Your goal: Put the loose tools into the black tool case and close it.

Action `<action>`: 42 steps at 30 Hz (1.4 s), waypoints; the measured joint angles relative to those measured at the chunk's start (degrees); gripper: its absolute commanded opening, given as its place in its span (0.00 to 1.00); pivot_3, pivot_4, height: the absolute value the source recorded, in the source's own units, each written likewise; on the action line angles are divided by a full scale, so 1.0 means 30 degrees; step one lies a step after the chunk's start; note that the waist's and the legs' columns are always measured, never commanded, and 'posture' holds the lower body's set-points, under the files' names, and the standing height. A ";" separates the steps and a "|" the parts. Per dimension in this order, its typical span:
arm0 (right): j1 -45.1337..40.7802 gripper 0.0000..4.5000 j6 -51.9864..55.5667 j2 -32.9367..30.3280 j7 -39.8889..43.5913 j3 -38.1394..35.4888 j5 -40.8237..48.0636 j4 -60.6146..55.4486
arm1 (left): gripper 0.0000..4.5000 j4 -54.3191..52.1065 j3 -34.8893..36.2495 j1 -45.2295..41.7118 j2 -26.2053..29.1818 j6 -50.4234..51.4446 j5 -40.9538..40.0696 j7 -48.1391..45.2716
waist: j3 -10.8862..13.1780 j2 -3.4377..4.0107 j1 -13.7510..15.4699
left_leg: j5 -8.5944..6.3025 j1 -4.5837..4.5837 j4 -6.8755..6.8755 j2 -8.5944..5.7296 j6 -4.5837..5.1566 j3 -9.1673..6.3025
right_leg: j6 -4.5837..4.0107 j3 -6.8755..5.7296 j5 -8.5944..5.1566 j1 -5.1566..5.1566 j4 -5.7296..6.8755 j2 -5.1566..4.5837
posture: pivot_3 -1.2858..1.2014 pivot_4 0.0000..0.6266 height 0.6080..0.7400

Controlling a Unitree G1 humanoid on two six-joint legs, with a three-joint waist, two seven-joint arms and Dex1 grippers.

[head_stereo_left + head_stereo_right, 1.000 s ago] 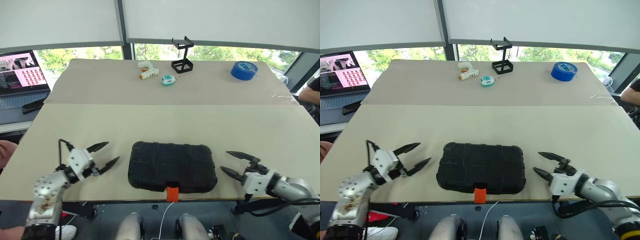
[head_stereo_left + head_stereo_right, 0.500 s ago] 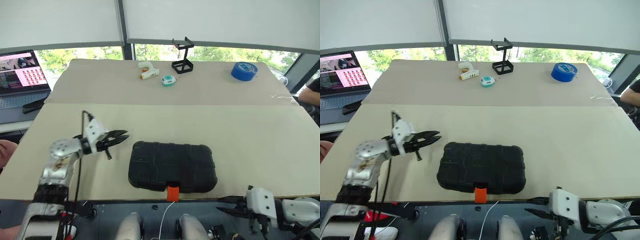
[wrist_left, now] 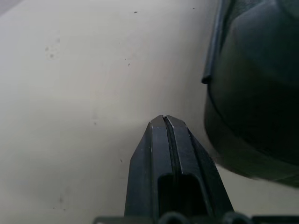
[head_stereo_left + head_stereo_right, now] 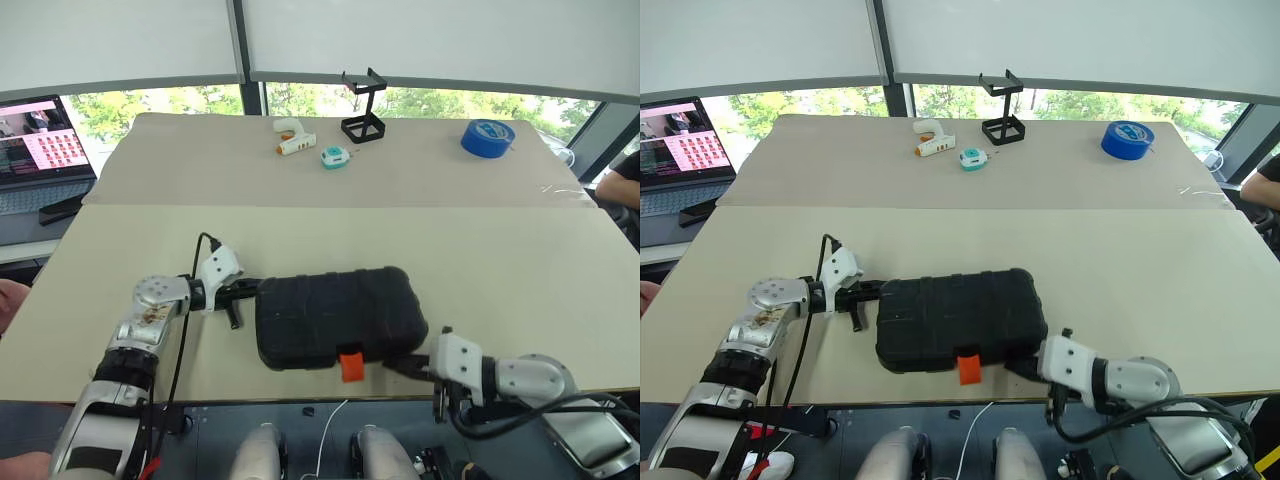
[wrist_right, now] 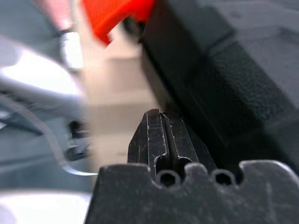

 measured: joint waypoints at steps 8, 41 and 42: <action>-0.3620 0.01 -0.0264 0.2980 -0.1386 -0.0197 -0.1544 0.4576 | 0.00 -0.3630 0.1563 0.2765 -0.0368 0.2026 -0.1269 0.1664 | 0.0012 0.0002 -0.0140 | 0.0002 0.0017 -0.0001 -0.0005 -0.0004 0.0011 | -0.0004 0.0021 0.0004 -0.0004 0.0025 -0.0014 | 0.52 0.24 1.00; -0.1565 0.01 0.3662 0.4217 -0.1911 -0.2518 -0.0021 0.2908 | 0.00 -0.6939 -0.4076 -0.3082 -0.1889 0.6346 -0.0996 0.1063 | 0.0029 0.0018 0.0005 | 0.0002 0.0016 -0.0021 -0.0035 -0.0003 0.0014 | 0.0007 0.0061 0.0005 -0.0001 0.0001 0.0018 | 0.52 0.24 1.00; -0.1522 0.01 0.3791 0.4221 -0.1945 -0.2524 -0.0008 0.2696 | 0.00 -0.6766 -0.4254 -0.3226 -0.2165 0.6327 -0.0730 0.1278 | 0.0024 0.0025 0.0021 | 0.0002 0.0032 -0.0020 -0.0038 -0.0003 0.0014 | 0.0008 0.0061 0.0004 0.0015 0.0002 0.0013 | 0.52 0.24 1.00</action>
